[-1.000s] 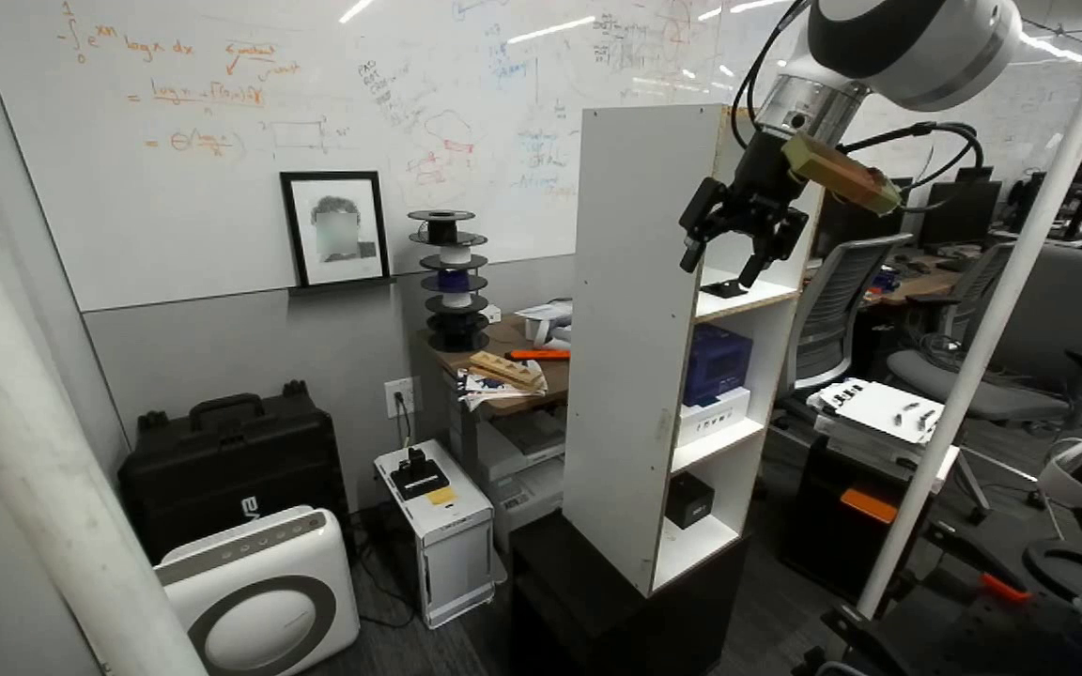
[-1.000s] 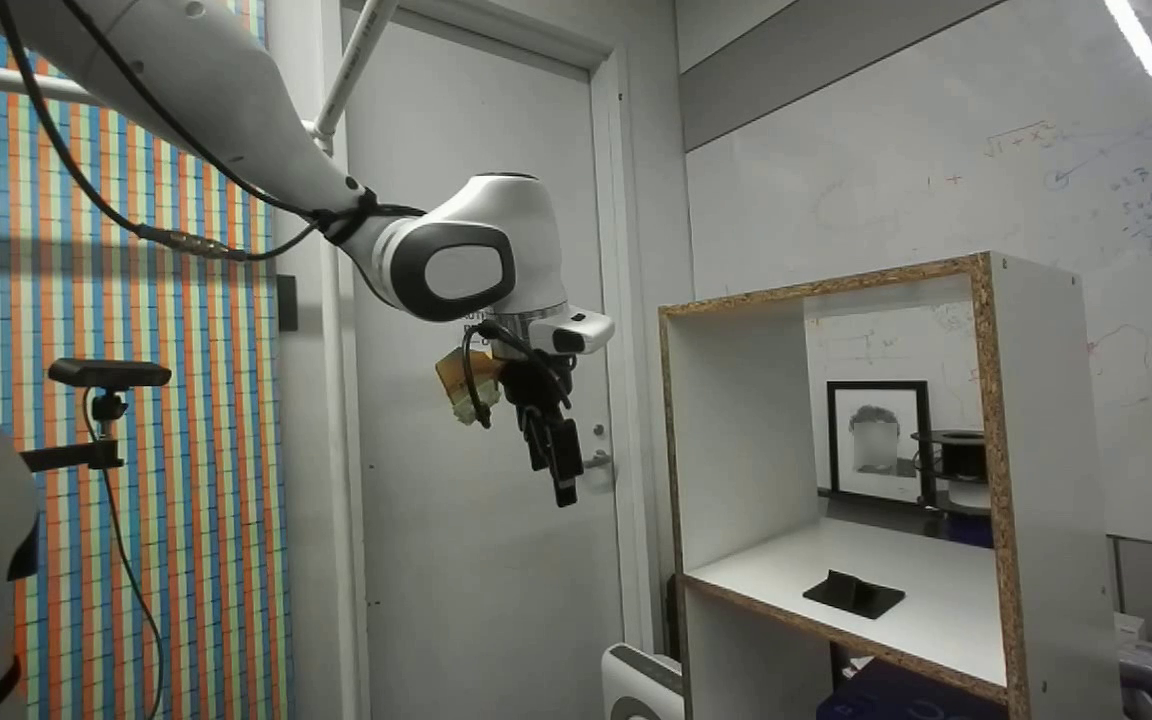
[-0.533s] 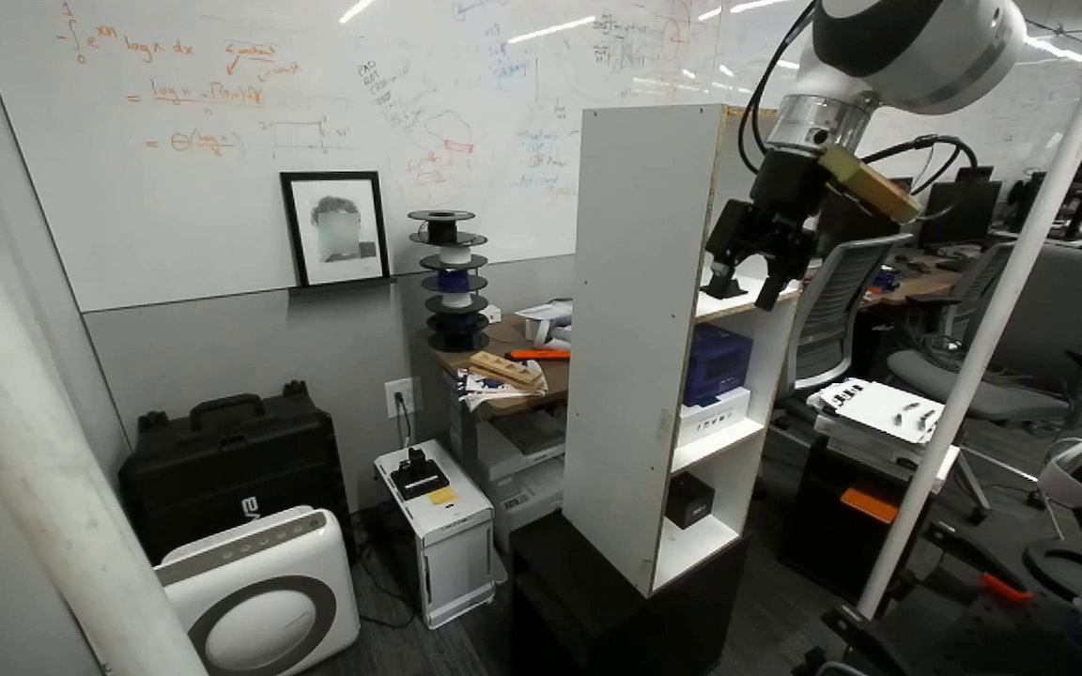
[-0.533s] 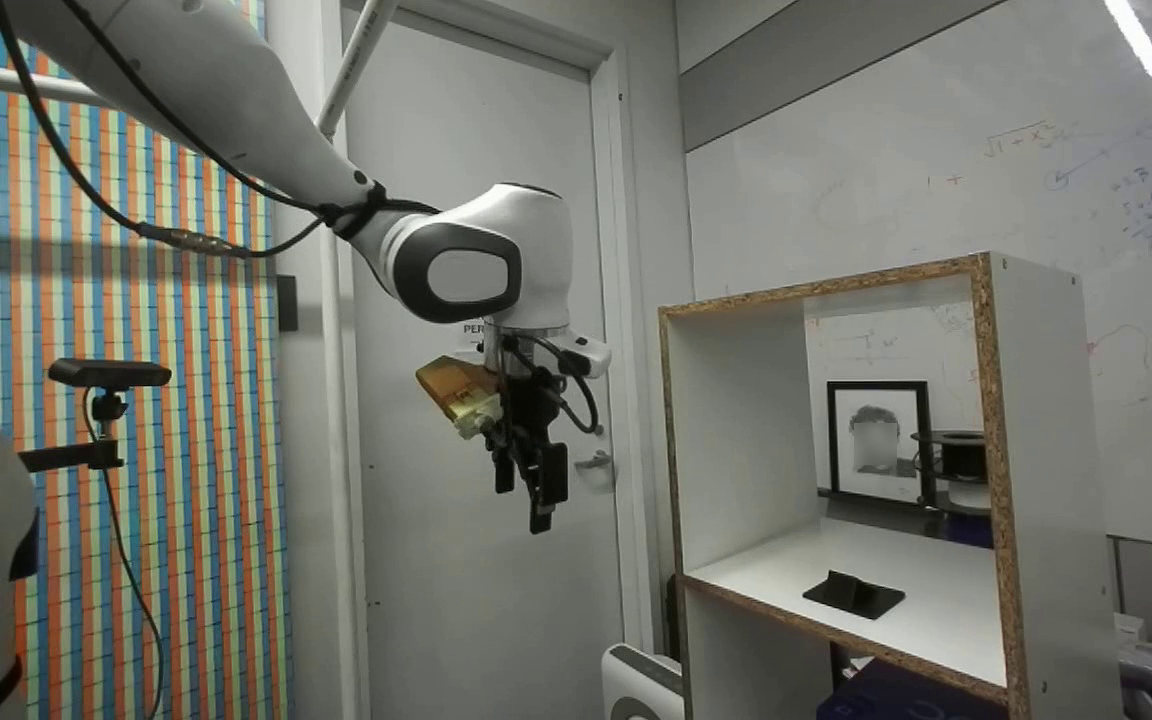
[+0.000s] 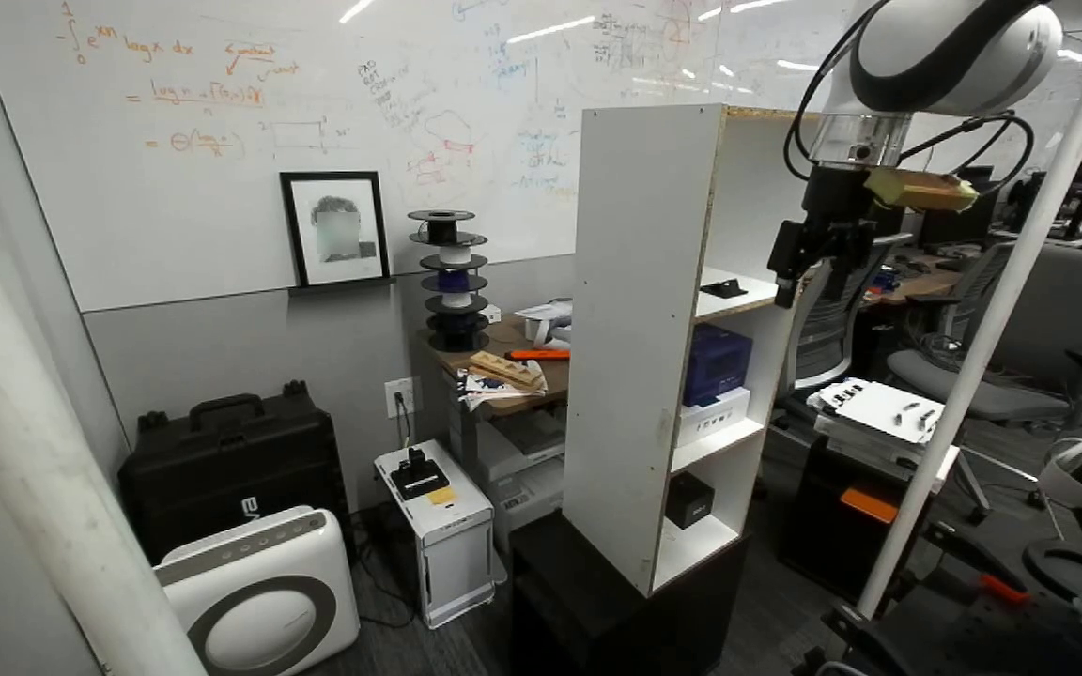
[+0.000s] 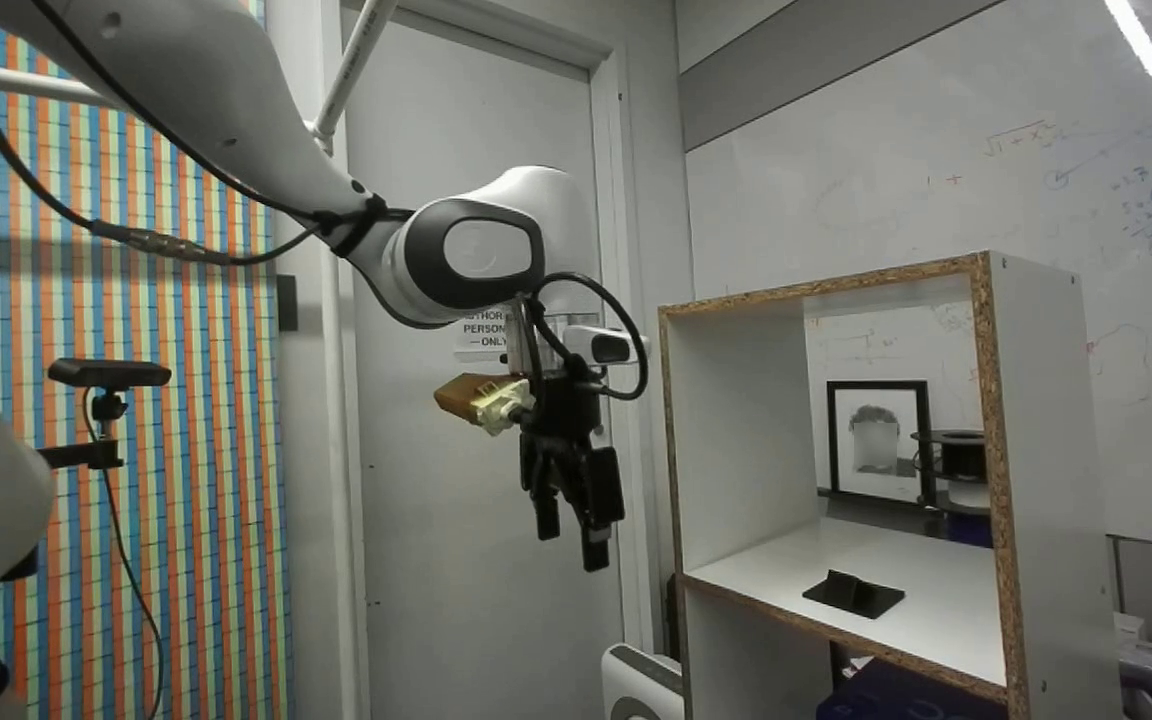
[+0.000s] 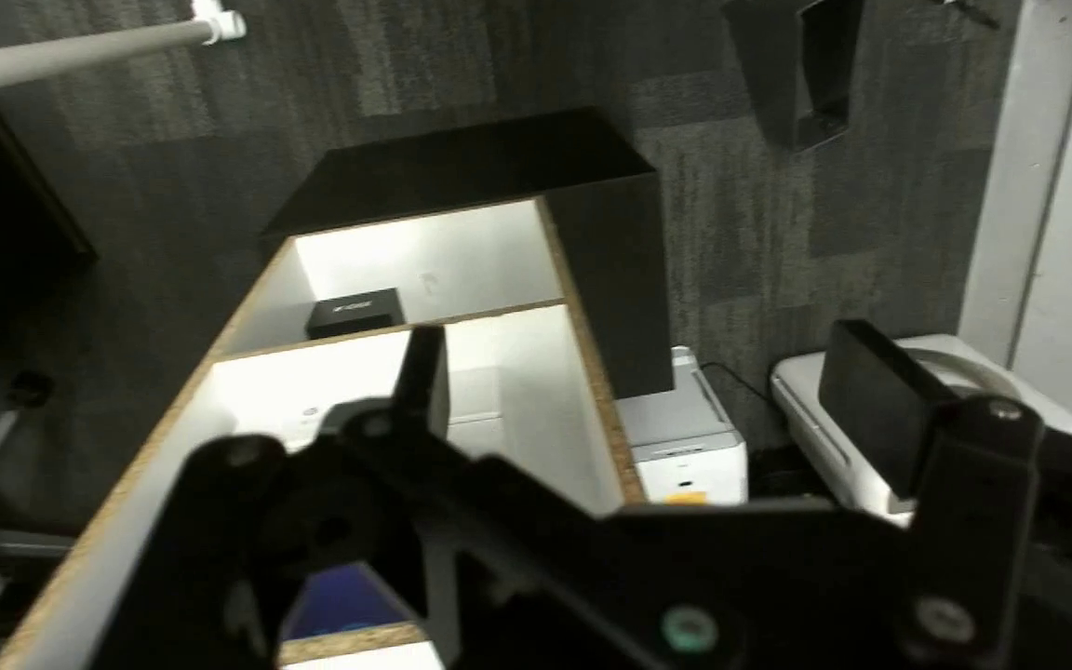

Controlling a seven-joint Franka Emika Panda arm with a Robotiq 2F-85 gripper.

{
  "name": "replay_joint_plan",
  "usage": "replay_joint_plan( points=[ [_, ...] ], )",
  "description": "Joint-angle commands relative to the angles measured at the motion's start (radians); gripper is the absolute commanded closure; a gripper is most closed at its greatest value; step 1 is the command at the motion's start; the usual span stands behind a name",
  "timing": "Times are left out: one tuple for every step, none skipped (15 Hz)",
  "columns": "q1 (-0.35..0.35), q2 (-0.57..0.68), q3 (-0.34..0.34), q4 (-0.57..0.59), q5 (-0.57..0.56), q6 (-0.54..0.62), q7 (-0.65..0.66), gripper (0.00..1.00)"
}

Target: Put the black object on the top shelf

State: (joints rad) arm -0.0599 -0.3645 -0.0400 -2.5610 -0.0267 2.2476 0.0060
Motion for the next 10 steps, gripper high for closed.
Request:
replay_joint_plan(
  points=[
    [-0.059, -0.018, 0.009, -0.022, -0.104, 0.102, 0.087, 0.0],
    [-0.068, -0.005, 0.0, -0.019, -0.115, 0.135, 0.081, 0.0],
    [-0.075, 0.004, -0.006, -0.015, -0.127, 0.151, 0.075, 0.0],
    [-0.083, 0.012, -0.012, -0.013, -0.132, 0.183, 0.075, 0.0],
    [-0.086, 0.025, -0.022, -0.008, -0.129, 0.209, 0.06, 0.0],
    [-0.088, 0.038, -0.032, -0.001, -0.123, 0.239, 0.049, 0.0],
    [-0.089, 0.051, -0.041, 0.003, -0.115, 0.263, 0.039, 0.0],
    [-0.091, 0.069, -0.052, 0.012, -0.111, 0.29, 0.029, 0.0],
    [-0.092, 0.09, -0.063, 0.022, -0.105, 0.315, 0.02, 0.0],
    [-0.09, 0.107, -0.075, 0.032, -0.096, 0.334, 0.006, 0.0]
  ],
)
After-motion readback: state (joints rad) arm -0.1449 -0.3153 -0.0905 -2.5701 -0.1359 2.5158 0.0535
